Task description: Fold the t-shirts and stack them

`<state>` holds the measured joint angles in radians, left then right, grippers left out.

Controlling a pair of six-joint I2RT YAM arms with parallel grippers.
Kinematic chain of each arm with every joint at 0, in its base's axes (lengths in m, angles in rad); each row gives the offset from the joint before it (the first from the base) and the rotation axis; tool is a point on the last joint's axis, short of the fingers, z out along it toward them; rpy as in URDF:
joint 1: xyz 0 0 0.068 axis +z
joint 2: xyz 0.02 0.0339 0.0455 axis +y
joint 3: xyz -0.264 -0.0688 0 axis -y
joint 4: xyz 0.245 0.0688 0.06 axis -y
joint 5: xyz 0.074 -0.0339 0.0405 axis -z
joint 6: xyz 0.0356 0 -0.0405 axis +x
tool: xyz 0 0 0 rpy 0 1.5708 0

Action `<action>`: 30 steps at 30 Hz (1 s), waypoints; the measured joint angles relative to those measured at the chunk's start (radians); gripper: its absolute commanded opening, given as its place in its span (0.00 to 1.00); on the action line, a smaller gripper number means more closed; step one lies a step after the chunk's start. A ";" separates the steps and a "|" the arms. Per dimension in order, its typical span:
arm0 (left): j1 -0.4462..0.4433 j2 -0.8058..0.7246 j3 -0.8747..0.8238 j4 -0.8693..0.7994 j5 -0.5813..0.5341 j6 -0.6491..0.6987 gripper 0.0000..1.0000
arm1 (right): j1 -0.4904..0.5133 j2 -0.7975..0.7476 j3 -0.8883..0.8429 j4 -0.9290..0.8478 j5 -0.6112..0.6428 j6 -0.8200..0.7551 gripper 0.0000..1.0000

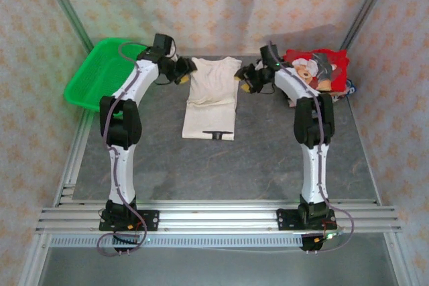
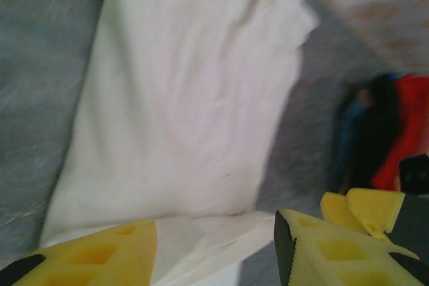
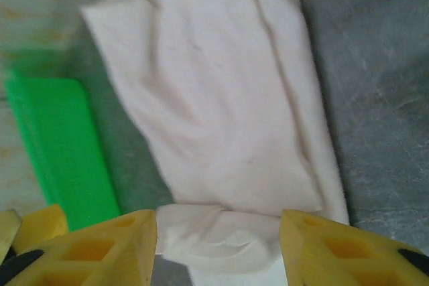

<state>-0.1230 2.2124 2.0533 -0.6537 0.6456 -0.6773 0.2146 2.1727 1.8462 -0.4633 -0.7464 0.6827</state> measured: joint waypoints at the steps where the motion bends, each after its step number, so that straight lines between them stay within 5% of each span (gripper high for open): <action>1: 0.005 -0.019 -0.002 0.006 0.004 -0.015 0.53 | -0.006 -0.042 -0.022 0.019 0.005 0.004 0.51; 7: 0.025 -0.229 -0.201 0.029 0.012 -0.032 0.50 | -0.002 -0.363 -0.269 0.159 -0.003 0.055 0.22; 13: 0.019 -0.453 -0.570 0.007 0.001 0.031 0.19 | 0.095 -0.416 -0.536 0.268 -0.014 0.097 0.02; 17: -0.012 -0.436 -0.702 0.004 -0.003 0.054 0.06 | 0.156 -0.322 -0.611 0.317 -0.020 0.135 0.00; 21: -0.063 -0.356 -0.719 0.012 -0.006 0.058 0.04 | 0.164 -0.229 -0.598 0.367 -0.021 0.158 0.00; 30: -0.078 -0.107 -0.515 0.011 -0.048 0.048 0.04 | 0.164 -0.058 -0.436 0.404 -0.020 0.191 0.00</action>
<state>-0.2008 2.1056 1.5387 -0.6422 0.5972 -0.6289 0.3782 2.1143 1.4101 -0.0597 -0.7662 0.8738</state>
